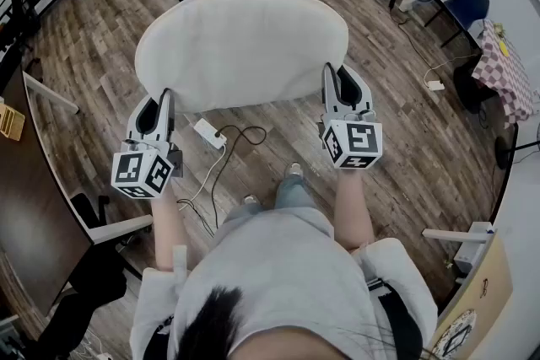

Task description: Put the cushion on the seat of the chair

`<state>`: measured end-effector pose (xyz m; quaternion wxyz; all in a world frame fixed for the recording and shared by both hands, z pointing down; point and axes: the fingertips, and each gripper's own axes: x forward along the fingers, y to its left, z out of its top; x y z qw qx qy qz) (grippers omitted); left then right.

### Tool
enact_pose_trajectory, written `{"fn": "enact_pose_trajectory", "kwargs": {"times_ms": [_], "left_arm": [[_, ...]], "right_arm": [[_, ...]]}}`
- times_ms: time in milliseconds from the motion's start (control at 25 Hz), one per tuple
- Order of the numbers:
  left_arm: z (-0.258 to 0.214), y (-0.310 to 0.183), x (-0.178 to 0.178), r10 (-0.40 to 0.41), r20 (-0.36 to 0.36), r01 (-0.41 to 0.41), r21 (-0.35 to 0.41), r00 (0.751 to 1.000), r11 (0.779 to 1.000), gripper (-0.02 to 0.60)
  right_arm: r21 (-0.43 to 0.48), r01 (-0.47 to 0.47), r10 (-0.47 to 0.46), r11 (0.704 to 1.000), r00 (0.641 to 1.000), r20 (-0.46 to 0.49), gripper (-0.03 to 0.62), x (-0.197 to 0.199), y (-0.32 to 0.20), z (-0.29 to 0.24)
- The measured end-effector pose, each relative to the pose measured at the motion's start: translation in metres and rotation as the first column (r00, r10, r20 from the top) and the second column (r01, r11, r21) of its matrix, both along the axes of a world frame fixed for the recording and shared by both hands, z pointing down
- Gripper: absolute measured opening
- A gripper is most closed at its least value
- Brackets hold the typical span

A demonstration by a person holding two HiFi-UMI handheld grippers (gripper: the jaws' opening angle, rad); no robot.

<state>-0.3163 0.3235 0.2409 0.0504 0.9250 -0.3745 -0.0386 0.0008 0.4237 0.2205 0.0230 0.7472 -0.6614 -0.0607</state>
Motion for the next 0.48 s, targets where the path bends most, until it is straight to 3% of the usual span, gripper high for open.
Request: {"fn": "enact_pose_trajectory", "kwargs": {"times_ms": [480], "left_arm": [[0.0004,-0.0055,-0.0058,0.000,0.001,0.000,-0.002,1.000,1.000,0.058]], "right_arm": [[0.000,-0.007,0.007,1.000,1.000,0.000,0.054,-0.0060,-0.0045,0.0009]]}}
